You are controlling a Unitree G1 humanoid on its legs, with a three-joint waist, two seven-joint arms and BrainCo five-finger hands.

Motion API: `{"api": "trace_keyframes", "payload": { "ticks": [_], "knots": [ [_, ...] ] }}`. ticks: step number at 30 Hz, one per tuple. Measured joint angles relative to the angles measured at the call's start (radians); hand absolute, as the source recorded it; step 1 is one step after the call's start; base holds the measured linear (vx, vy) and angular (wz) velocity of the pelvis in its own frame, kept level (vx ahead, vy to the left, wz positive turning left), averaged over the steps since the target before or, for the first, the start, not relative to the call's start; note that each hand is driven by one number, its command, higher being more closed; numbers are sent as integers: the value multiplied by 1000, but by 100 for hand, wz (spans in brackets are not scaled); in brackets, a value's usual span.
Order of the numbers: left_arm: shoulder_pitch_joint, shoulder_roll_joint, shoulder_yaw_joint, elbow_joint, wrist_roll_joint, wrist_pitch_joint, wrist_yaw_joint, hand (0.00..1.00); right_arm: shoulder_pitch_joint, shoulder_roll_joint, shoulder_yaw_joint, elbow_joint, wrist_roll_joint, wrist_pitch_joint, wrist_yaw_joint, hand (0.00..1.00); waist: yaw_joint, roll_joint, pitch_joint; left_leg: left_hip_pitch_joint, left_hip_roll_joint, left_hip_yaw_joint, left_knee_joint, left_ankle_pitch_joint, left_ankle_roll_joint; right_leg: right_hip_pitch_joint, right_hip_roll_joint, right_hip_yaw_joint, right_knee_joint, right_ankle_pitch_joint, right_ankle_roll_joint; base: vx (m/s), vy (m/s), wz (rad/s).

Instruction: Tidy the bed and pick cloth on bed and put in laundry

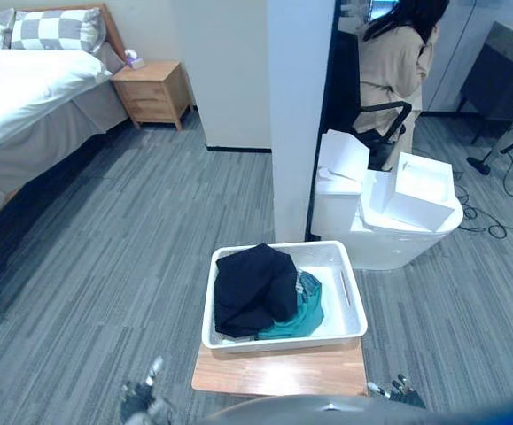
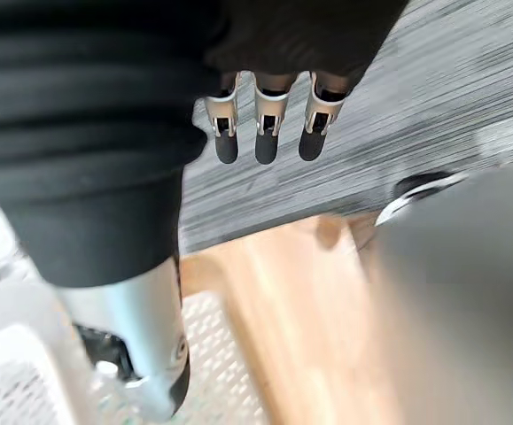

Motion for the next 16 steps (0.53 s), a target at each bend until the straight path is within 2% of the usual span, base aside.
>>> {"api": "trace_keyframes", "payload": {
  "ticks": [4, 8, 10, 13, 15, 16],
  "knots": [
    [-1, -26, 1, 81, 242, 11, -31, 0, -24, 23, -26, 5, -9, 12, 1, 0, 1, 3, -2, 0, 0, 1, -3, 0, 0, 0, 0, 1, -3, -1, -1, -46, -21, -1],
    [-22, -31, 0, 110, 406, 50, -30, 0, -47, 19, -33, 26, -9, 33, 0, 0, 0, 5, -1, 1, 0, 9, -5, 1, -1, 0, 1, 7, -11, 0, 0, -37, -14, -6],
    [-36, -31, -6, 117, 454, 82, -39, 0, -52, 17, -33, 28, -7, 38, 0, 0, 0, 13, -2, 2, 0, 11, -5, 1, -1, 0, 1, 8, -15, 0, 1, -14, -6, -3],
    [-62, -12, -20, 148, 459, 140, -69, 0, -64, 19, -32, 34, -8, 52, 0, 0, -1, 18, -2, 1, 1, 13, -5, 1, -2, 0, 4, 8, -16, 1, 1, 0, 0, 0],
    [-67, 2, -40, 148, 456, 175, -103, 0, -70, 20, -32, 43, -7, 60, -1, 0, -1, 18, -2, 1, 0, 17, -5, -1, -4, 0, 6, 9, -19, 1, 1, 8, -7, -2],
    [-71, 11, -50, 149, 451, 201, -142, 0, -74, 20, -32, 49, -7, 61, -1, 0, 0, 17, -2, 1, 0, 19, -5, -2, -5, 0, 6, 11, -21, 1, 1, 14, -12, -3]
  ]
}}
